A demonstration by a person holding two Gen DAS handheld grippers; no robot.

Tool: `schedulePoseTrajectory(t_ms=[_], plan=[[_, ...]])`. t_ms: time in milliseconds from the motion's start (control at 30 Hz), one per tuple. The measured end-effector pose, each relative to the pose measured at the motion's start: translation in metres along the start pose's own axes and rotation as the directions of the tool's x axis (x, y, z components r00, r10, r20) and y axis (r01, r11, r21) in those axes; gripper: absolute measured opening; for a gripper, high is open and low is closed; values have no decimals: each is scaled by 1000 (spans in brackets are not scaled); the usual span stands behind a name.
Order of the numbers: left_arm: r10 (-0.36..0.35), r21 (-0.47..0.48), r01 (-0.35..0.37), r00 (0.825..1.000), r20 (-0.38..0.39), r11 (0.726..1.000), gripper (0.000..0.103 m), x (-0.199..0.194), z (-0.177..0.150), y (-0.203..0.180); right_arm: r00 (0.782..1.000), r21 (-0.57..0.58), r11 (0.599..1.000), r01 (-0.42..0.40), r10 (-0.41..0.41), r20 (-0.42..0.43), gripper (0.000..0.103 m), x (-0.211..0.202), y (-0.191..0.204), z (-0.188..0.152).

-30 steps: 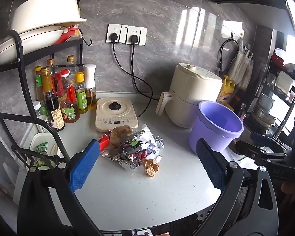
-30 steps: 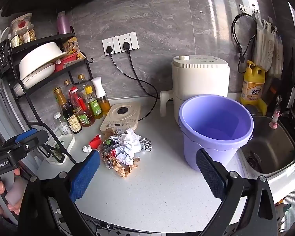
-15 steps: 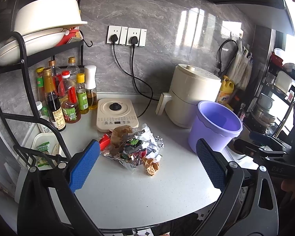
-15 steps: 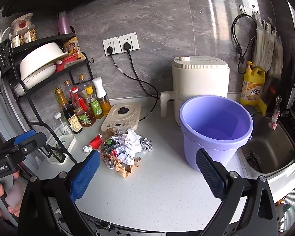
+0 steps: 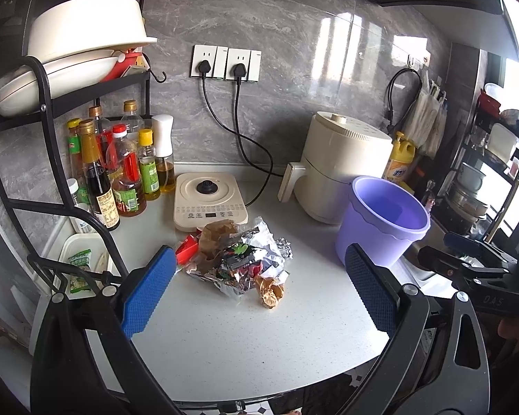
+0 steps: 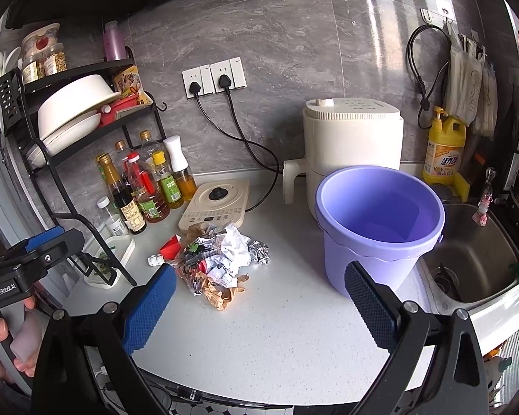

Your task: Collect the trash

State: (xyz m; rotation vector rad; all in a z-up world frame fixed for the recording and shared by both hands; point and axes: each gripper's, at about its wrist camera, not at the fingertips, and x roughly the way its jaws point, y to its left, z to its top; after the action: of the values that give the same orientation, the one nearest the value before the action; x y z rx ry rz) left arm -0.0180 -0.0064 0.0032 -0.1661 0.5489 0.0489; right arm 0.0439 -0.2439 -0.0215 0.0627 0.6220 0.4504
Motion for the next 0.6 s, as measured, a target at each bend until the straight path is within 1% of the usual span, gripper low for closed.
schedulePoseTrajectory(t_ms=[133,600], plan=[[11,-6,-11,1000,6,1000,97,1,0,0,1000,-8,1000,-6,6,-2,95,0,1,-1],[26,-25,-26,1000,-13,999,97,4,-8,6,999,-11,1000,-25,24,-25,95,6,4,-4]])
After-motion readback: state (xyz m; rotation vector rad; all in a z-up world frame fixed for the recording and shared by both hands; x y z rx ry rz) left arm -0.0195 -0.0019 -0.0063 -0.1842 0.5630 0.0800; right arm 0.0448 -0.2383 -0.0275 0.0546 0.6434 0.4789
